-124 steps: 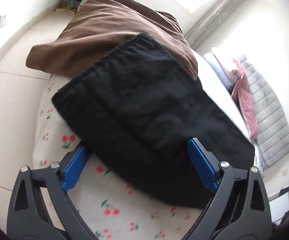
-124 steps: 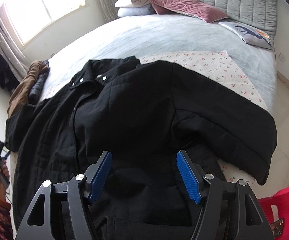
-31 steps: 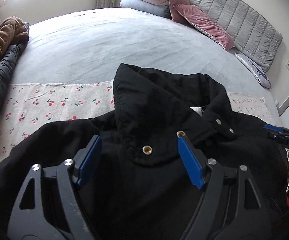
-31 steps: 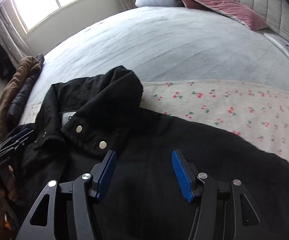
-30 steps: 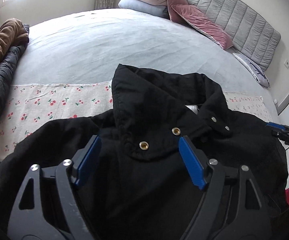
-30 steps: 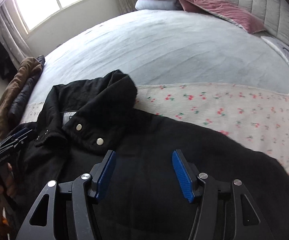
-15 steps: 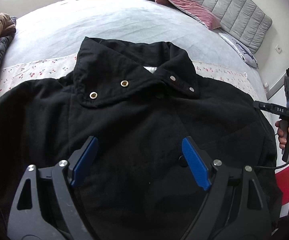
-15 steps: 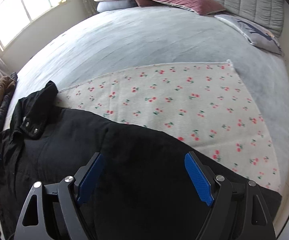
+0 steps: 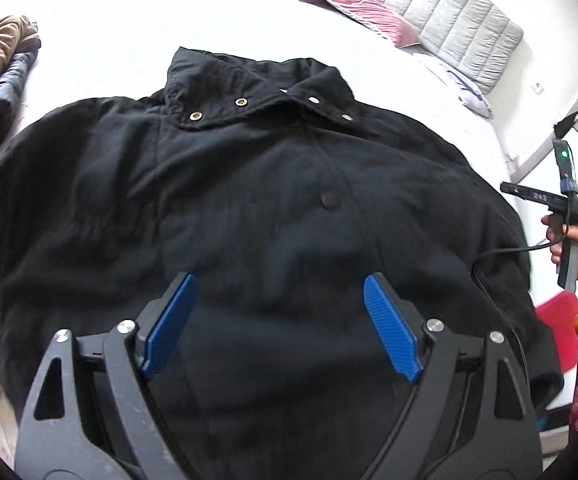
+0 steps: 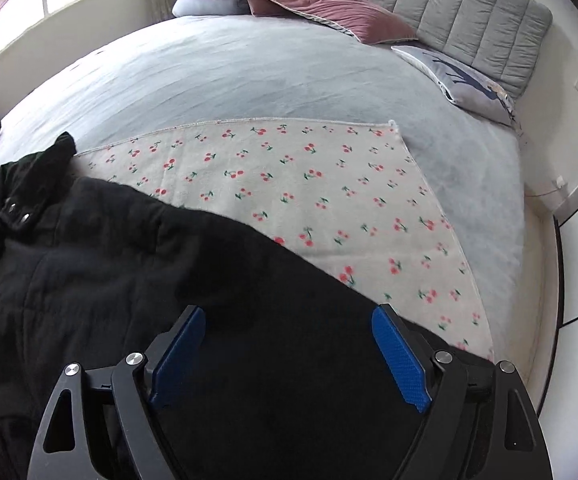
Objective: Fold large clothes
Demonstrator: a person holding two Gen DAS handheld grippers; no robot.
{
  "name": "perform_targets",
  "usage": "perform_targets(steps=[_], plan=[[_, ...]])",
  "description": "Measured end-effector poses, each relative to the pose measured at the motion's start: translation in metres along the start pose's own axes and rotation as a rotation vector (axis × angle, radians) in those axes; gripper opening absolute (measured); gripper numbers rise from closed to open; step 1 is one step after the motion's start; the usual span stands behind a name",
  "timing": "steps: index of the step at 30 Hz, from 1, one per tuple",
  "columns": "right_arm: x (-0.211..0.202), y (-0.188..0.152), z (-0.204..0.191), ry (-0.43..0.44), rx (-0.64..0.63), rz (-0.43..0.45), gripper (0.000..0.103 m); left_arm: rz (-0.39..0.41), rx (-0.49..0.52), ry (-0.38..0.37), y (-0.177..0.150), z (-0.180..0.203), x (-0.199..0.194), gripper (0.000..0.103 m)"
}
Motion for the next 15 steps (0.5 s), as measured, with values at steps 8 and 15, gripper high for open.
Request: perform_targets(steps=[8,15], plan=[[-0.13,-0.069,0.001,0.219,0.013,0.092,0.086,-0.002,-0.021,0.045,-0.054,-0.001,-0.072,0.086],[-0.24,-0.125,-0.028,0.325,-0.049,0.173,0.086,0.01,-0.046,0.082,-0.127,-0.025,-0.15,0.086]])
Point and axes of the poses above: each gripper's, at about its wrist camera, not at the fingertips, and x roughly the way its jaws point, z to its right, y to its top, the point moved 7 cm from there along x, roughly the way its jaws point, and after that the axes turned 3 degrees about -z, right-handed, at the moved point
